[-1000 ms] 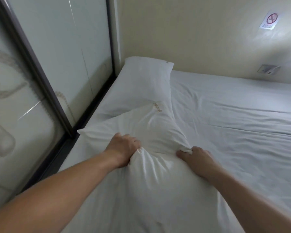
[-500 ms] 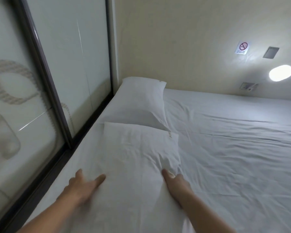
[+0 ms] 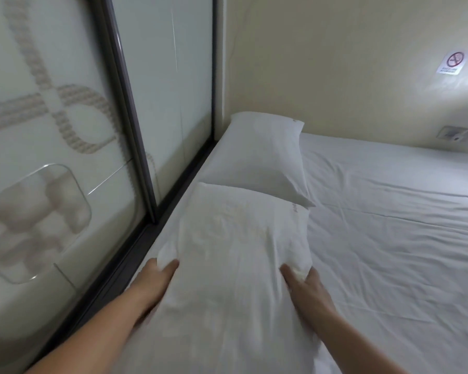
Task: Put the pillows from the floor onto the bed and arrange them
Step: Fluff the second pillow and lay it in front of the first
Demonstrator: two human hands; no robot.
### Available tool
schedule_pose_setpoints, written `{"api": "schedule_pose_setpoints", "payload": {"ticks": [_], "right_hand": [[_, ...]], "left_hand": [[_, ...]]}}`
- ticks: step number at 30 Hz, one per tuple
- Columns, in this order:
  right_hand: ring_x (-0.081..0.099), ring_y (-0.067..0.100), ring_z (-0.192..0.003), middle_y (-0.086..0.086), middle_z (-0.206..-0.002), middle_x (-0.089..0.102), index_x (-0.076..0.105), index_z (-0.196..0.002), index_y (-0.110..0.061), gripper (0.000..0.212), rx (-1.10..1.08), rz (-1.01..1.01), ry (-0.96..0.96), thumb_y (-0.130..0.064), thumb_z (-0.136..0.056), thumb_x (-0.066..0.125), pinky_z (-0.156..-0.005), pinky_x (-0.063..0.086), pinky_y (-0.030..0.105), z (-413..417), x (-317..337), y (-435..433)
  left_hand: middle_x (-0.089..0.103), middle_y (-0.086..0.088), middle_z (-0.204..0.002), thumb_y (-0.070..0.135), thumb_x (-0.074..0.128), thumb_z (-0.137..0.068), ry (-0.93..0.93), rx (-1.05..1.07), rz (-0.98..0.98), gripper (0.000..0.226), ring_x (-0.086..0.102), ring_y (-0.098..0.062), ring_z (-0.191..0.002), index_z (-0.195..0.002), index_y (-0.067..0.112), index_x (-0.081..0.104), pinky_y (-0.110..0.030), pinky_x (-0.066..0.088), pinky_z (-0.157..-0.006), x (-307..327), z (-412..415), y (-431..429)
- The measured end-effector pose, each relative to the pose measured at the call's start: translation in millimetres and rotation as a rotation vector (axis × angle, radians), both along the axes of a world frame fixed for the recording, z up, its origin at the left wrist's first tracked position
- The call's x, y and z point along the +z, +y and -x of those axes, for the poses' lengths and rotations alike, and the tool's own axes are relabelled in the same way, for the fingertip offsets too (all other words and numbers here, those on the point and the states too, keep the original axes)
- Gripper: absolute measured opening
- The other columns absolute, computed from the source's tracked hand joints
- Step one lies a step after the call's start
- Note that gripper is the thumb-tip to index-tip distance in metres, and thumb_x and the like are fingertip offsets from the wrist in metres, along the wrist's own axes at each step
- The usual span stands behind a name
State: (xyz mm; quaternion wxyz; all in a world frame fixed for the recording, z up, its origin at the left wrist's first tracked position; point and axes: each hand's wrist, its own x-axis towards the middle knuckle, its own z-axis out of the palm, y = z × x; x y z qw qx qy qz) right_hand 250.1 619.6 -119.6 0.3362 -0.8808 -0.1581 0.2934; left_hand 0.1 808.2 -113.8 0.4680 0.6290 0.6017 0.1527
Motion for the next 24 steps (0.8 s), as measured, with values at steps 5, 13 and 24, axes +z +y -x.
{"api": "schedule_pose_setpoints", "payload": {"ticks": [5, 13, 24], "right_hand": [[0.032, 0.036, -0.137, 0.015, -0.154, 0.030, 0.008, -0.151, -0.032, 0.089, 0.072, -0.001, 0.025, -0.077, -0.080, 0.038, -0.109, 0.025, 0.045, 4, 2, 13], [0.025, 0.041, -0.137, 0.015, -0.158, 0.012, 0.003, -0.148, -0.042, 0.086, 0.147, 0.136, -0.173, -0.075, -0.078, 0.040, -0.109, 0.025, 0.055, 38, 22, 27], [0.001, 0.027, -0.147, -0.001, -0.162, -0.001, 0.007, -0.151, -0.031, 0.064, 0.437, 0.452, -0.429, -0.052, -0.093, 0.026, -0.114, 0.007, 0.055, 32, -11, 30]], "left_hand": [[0.039, -0.010, -0.148, 0.075, 0.040, -0.079, 0.134, -0.071, 0.174, 0.093, 0.043, -0.032, -0.129, -0.148, 0.018, 0.017, -0.038, 0.035, -0.096, -30, 15, -12], [0.049, -0.022, -0.134, 0.061, 0.038, -0.087, 0.440, -0.051, -0.175, 0.071, 0.049, -0.039, -0.119, -0.139, 0.013, 0.034, -0.045, 0.038, -0.093, -19, 34, -16], [-0.012, 0.008, -0.160, 0.061, 0.003, -0.088, 0.701, -0.660, -0.458, 0.064, -0.013, -0.020, -0.145, -0.148, 0.039, -0.004, -0.055, -0.012, -0.112, -55, -7, -54]]}}
